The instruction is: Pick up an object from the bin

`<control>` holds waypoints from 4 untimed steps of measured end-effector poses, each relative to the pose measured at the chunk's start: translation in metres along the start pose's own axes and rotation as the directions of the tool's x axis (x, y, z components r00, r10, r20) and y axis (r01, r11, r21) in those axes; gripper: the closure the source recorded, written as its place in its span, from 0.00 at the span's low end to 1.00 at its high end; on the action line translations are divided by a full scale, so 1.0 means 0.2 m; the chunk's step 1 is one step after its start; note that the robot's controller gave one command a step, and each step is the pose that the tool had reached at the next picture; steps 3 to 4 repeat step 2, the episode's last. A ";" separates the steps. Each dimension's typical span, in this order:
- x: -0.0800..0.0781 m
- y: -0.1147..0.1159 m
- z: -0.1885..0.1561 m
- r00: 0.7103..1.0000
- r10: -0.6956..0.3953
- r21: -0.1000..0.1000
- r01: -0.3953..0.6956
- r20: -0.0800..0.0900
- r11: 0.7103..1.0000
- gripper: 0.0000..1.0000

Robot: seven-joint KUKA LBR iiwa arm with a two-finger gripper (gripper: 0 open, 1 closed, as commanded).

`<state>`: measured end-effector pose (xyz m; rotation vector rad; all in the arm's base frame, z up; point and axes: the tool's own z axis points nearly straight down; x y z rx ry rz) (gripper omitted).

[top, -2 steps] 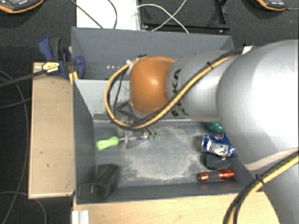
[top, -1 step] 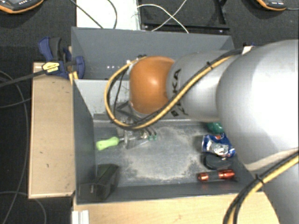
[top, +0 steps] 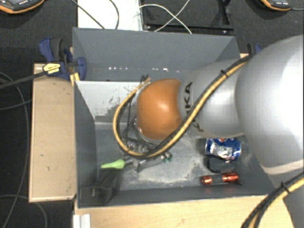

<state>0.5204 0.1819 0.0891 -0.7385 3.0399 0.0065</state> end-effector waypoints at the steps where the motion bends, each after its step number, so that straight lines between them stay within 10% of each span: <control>1: -0.08 -0.24 -0.47 0.993 0.119 -0.001 -0.119 -0.004 0.993 1.00; 4: -0.08 -0.24 -0.47 0.993 0.121 -0.001 -0.121 -0.004 0.993 1.00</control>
Offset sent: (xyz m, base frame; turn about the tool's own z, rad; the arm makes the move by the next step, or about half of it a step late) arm 0.0000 0.0000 0.0000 0.0000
